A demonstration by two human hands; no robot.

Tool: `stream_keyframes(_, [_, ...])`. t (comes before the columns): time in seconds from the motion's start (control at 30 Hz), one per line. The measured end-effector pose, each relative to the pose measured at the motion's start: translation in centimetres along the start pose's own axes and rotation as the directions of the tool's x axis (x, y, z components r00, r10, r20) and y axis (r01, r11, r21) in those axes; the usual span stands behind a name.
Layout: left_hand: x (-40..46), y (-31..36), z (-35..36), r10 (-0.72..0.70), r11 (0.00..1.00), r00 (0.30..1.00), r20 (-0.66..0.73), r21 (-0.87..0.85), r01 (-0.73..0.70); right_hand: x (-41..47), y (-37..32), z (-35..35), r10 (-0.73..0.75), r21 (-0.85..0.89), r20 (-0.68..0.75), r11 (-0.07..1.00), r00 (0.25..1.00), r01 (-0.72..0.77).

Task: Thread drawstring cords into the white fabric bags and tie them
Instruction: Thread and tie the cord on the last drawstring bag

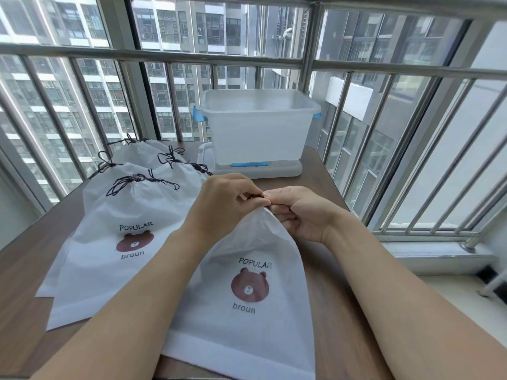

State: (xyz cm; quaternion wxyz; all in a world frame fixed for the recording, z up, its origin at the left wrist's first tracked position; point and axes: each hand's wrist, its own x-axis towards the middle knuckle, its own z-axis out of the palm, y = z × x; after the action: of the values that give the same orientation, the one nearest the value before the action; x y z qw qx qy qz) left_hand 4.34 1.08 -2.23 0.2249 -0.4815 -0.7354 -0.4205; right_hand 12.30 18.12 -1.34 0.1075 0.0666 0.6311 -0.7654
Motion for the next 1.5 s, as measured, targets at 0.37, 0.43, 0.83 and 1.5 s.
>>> stream_keyframes(0.37, [-0.1,0.5,0.0,-0.177,0.984,0.979,0.105,0.033,0.174,0.3,0.3,-0.5,-0.005,-0.093,-0.048,0.996,0.999,0.000])
stream_keyframes(0.43, [-0.1,0.5,0.0,-0.185,0.983,0.978,0.099,0.026,0.184,0.4,0.2,-0.5,0.001,-0.073,-0.048,0.997,0.999,-0.004])
stream_keyframes(0.83, [-0.1,0.4,-0.2,0.010,0.999,0.999,0.040,0.048,-0.012,-0.1,-0.4,-0.8,0.079,0.141,0.020,0.987,0.997,-0.081])
stream_keyframes(1.5, [-0.2,0.1,0.6,-0.262,0.965,0.940,0.217,0.062,0.254,-0.2,-0.9,-1.6,0.028,0.130,-0.033,0.991,0.999,-0.023])
